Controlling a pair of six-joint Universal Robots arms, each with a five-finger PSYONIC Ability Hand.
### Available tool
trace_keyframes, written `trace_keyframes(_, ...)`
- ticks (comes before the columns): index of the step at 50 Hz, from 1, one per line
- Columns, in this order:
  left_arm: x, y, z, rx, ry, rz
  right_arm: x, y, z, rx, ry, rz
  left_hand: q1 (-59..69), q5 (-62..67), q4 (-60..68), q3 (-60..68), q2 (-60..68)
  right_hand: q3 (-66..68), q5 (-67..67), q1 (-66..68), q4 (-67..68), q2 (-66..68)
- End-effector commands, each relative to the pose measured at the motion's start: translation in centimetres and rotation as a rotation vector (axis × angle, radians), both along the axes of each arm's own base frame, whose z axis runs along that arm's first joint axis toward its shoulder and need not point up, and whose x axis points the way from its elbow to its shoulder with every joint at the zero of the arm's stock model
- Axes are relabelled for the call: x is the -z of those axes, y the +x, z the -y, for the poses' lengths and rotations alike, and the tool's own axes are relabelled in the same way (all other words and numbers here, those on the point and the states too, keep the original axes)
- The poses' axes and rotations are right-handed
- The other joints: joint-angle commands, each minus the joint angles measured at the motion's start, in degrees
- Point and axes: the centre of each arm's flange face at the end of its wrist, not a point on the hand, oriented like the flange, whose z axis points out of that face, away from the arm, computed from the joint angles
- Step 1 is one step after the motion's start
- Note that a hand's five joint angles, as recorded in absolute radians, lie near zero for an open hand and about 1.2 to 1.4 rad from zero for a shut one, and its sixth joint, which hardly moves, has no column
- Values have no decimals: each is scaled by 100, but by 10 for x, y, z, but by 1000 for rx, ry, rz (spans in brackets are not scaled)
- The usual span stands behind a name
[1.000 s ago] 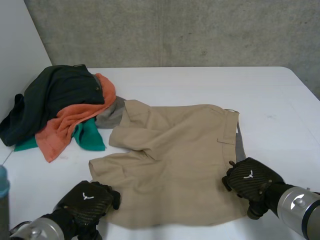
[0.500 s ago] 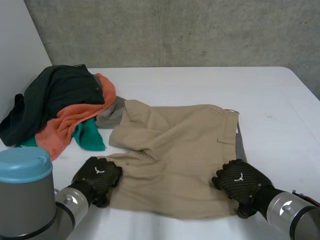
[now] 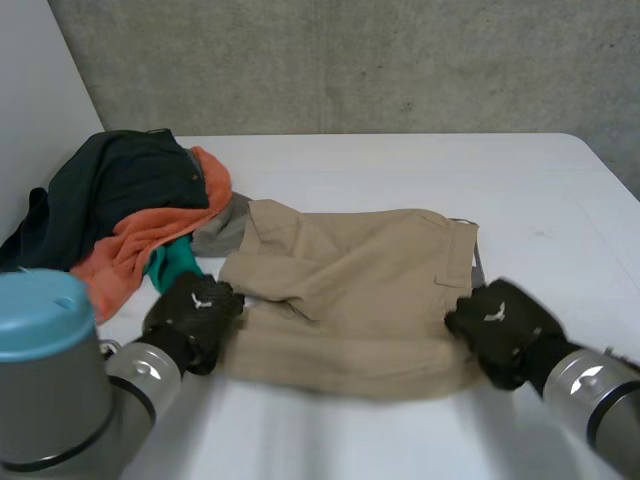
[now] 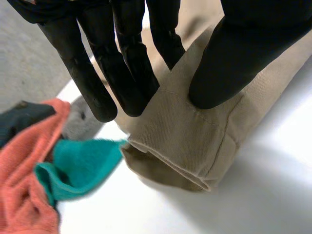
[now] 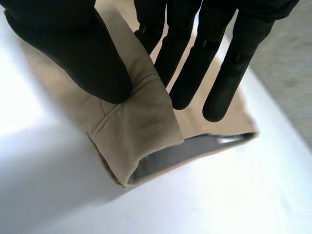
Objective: Fold the laundry.
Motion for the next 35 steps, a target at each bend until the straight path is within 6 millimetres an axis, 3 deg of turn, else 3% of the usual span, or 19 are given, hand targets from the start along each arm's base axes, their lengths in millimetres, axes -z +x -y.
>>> trace_keyframes(1,-82,9,-31,6,5,-129,-73,-9,0,54,-101,18,1439,1372,1135,1193,1165,1257,1243,1808,1161,1376)
trace_keyframes(4,-119,14,-47,20,-3,-184,-105,-17,0,78,-146,24,1439,1372,1135,1193,1165,1257,1243,1808,1161,1376)
trace_keyframes(8,-149,23,-65,31,5,-198,-136,-23,-3,85,-178,33,1439,1372,1135,1193,1165,1257,1243,1808,1161,1376)
trace_keyframes(13,-160,28,-77,36,76,-165,-151,-27,3,78,-181,12,1439,1372,1135,1193,1165,1257,1243,1808,1161,1376)
trace_keyframes(18,-151,22,-68,38,116,-142,-137,-27,20,83,-114,3,1439,1372,1135,1193,1165,1257,1243,1808,1161,1376)
trace_keyframes(22,-126,6,-39,25,136,-123,-111,-23,38,74,-21,-10,1439,1372,1135,1193,1165,1257,1243,1808,1161,1376)
trace_keyframes(26,-100,-12,4,2,130,-123,-85,-12,61,63,35,-16,1439,1372,1135,1193,1165,1257,1243,1808,1161,1376)
trace_keyframes(27,-92,-20,23,-4,111,-129,-76,-9,73,73,46,-12,1439,1372,1135,1193,1165,1257,1243,1808,1161,1376)
trace_keyframes(35,-59,-61,115,-9,-46,-131,-36,16,132,131,5,30,1439,1372,1135,1193,1165,1257,1243,1808,1161,1376)
